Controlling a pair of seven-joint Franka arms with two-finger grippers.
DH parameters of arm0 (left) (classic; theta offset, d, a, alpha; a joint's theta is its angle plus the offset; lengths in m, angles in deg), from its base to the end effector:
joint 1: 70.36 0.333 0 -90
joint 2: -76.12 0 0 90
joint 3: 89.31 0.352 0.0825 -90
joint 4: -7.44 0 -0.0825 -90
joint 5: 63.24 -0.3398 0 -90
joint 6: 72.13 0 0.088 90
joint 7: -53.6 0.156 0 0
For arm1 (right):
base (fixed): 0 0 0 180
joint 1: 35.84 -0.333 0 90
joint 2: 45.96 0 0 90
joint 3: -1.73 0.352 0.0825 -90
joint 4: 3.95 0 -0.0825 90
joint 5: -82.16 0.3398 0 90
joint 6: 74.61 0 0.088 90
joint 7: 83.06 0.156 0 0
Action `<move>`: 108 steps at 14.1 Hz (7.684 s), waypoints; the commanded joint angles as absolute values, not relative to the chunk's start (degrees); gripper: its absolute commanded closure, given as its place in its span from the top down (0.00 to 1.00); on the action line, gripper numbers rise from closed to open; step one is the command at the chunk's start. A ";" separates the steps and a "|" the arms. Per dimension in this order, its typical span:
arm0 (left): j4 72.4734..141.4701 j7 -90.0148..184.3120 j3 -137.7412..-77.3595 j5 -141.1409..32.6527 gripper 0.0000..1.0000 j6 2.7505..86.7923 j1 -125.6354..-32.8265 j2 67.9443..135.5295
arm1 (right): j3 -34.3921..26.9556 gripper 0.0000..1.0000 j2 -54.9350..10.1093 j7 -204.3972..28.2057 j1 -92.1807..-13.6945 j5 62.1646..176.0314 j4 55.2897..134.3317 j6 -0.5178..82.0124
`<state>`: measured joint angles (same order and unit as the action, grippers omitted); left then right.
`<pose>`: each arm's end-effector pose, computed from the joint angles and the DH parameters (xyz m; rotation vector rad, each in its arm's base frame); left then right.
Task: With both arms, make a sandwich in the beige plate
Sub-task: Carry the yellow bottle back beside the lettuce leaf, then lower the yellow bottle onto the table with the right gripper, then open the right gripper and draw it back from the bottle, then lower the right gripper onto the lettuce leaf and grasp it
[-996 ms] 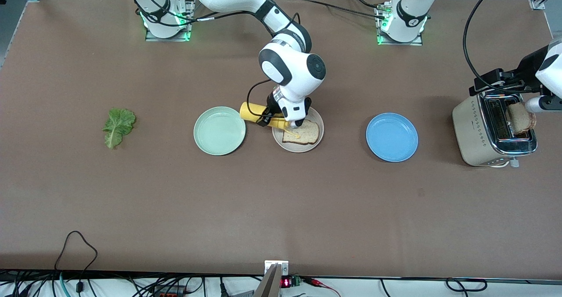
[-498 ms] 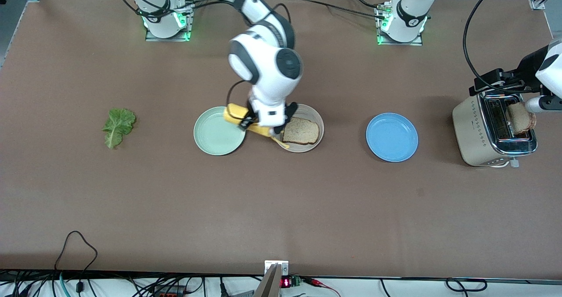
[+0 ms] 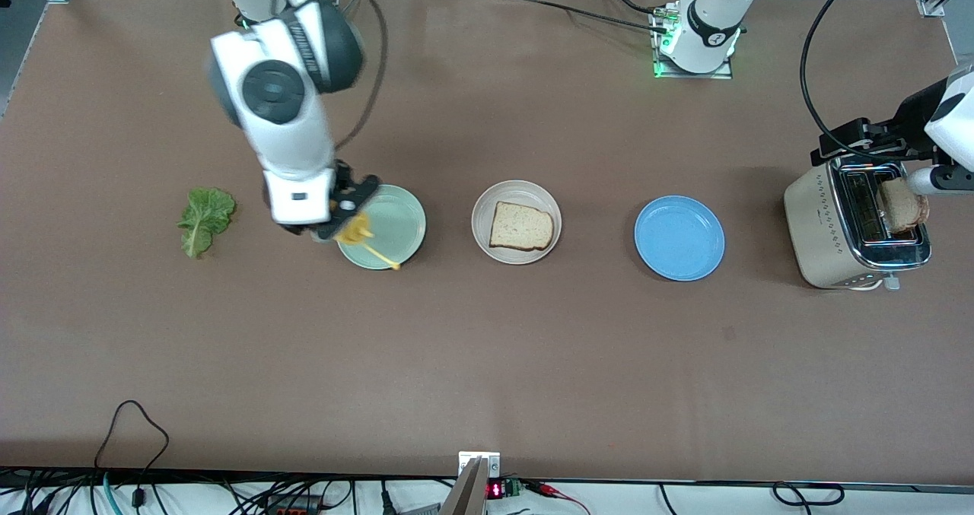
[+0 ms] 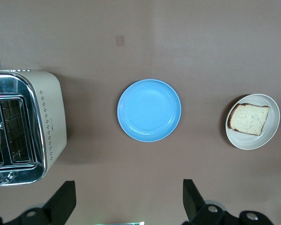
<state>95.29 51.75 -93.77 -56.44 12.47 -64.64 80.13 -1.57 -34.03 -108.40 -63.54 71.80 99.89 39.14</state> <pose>0.5170 -0.0065 0.5853 3.0111 0.0759 -0.1917 0.5341 0.2231 0.4299 2.6404 1.3497 -0.0544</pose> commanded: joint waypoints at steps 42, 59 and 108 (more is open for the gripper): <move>95.77 51.05 -96.78 -64.64 1.00 8.64 -65.00 79.72 | 4.81 0.25 -21.80 -228.96 -21.95 147.99 121.74 42.37; 99.72 51.05 -96.70 -63.85 1.00 20.16 -64.47 78.66 | 4.81 0.91 -19.86 -228.79 -20.90 148.08 120.68 42.72; 100.60 51.05 -96.70 -63.85 1.00 22.18 -64.47 78.93 | 1.64 1.00 -22.33 -78.93 -23.89 75.84 111.45 54.49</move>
